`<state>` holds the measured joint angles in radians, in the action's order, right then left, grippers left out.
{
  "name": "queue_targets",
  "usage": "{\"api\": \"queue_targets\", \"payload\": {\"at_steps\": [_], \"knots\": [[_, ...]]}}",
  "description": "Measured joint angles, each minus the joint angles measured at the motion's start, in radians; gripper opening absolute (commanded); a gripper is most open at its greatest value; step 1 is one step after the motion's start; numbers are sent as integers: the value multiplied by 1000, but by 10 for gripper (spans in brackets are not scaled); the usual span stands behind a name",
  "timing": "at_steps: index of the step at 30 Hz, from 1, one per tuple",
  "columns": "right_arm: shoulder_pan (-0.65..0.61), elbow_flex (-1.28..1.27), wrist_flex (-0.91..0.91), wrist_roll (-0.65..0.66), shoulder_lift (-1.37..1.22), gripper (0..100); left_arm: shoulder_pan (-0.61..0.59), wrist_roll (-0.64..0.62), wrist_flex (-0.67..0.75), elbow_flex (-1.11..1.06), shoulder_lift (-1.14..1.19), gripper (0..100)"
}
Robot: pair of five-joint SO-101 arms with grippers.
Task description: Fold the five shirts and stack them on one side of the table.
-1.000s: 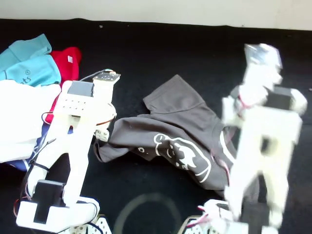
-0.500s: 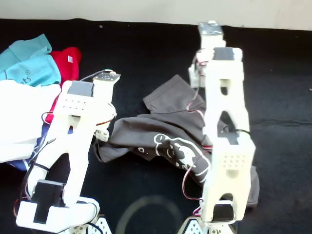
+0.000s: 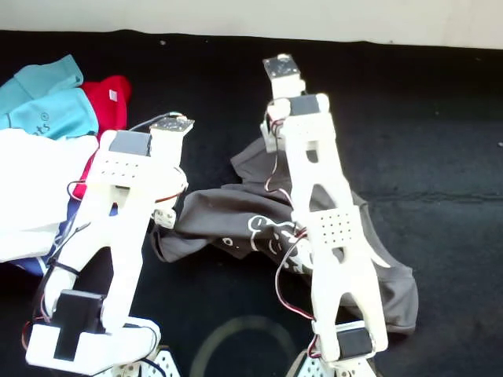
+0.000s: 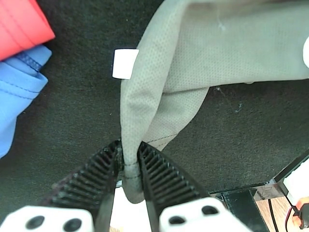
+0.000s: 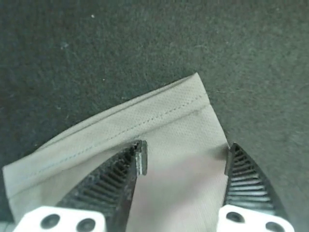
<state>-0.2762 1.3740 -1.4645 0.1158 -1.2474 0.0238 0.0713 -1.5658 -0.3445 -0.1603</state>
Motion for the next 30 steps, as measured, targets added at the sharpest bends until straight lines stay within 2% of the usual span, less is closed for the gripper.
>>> {"api": "queue_targets", "payload": {"at_steps": [9,11,16,22,27,30], "knots": [[18,49,0,0,-38,255,0,0,-26,0,0,8],[26,51,0,0,-48,204,0,0,-26,0,0,8],[40,71,-25,51,-64,6,0,0,-26,0,0,8],[52,107,-40,77,-78,5,0,0,-26,0,0,8],[71,235,-164,77,-57,5,0,0,-28,31,0,8],[91,267,-241,78,29,5,0,0,-32,130,0,8]]}}
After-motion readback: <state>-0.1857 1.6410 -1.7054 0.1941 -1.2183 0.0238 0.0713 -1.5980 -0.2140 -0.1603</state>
